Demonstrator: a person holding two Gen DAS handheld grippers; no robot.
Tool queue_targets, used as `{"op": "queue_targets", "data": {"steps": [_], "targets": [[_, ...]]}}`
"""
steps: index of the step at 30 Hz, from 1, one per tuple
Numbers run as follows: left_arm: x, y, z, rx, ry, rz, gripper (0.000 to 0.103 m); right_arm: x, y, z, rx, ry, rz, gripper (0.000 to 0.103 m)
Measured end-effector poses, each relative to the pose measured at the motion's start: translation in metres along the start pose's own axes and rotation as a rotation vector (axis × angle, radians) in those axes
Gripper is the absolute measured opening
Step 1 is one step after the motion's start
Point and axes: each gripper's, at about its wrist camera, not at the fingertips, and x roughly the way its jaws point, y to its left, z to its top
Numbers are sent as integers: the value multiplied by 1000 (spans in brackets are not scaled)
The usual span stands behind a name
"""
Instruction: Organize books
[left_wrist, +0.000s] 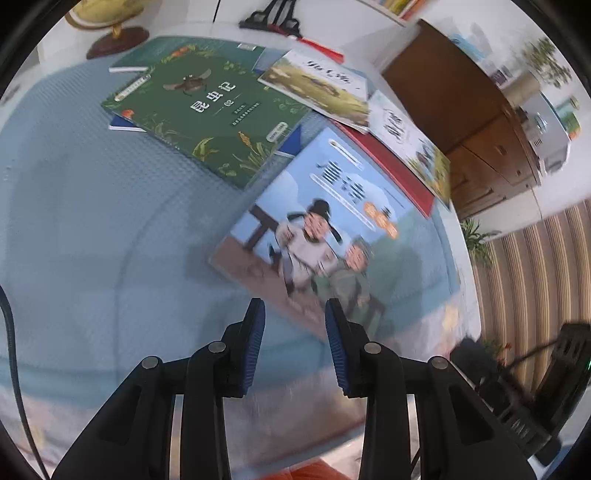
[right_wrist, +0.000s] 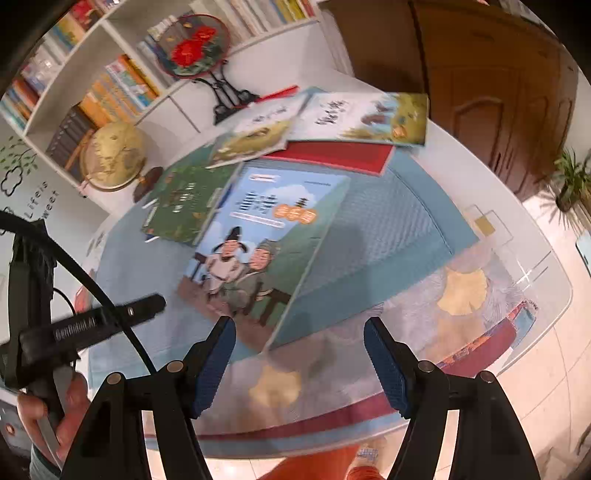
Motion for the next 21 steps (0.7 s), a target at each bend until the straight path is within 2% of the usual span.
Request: {"op": "queue_targets", "data": {"steps": [5,9,14,18,21], "targets": [[28,8,28,-44,3,11,31,36,2,23,-19,59,-12,70],[47,18,45,-31,6,82,31,64,4,45,-16,85,-43,70],[62,19,52,9,26,66,34,88,-4,61,-19,144,-82,70],[68,10,54,62,47,46,35,97,-9,66,-34,173,-51,68],[68,4,53,90,56,43,35,98,-7,72,-103,182,-22,64]]}}
